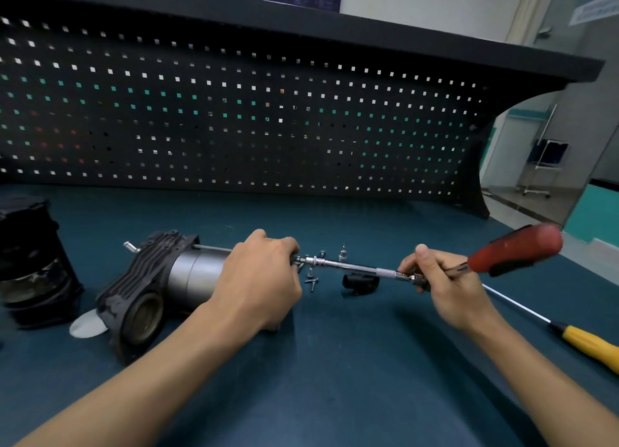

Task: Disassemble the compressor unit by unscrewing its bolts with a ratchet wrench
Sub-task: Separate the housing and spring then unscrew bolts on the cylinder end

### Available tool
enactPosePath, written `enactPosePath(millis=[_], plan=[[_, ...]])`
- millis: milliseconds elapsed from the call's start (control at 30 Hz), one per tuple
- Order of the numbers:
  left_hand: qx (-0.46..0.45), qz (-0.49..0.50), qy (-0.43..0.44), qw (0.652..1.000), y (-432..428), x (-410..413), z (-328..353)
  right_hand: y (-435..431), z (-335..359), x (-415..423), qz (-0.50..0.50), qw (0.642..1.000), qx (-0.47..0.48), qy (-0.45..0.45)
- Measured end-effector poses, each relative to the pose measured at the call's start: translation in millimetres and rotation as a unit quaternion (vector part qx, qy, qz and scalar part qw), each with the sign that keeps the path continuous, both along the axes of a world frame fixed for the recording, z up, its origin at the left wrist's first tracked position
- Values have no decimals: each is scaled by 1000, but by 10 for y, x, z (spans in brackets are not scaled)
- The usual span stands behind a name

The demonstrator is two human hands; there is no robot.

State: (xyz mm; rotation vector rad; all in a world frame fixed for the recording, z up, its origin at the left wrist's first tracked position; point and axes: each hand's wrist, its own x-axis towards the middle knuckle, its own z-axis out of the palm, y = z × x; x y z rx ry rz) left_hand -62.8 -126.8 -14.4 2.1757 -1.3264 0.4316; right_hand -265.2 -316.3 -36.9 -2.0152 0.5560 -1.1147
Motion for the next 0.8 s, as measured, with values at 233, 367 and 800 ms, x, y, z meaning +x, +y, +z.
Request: enactPosePath(millis=[233, 367, 800], plan=[[-15, 10, -1, 1000, -8, -22, -26, 142, 131, 54, 21, 983, 175, -52], [-12, 10, 2, 1000, -13, -16, -36, 122, 220, 30, 9, 927, 374, -8], [-12, 7, -3, 1000, -12, 2, -36, 63, 151, -1, 70, 901, 426, 44]])
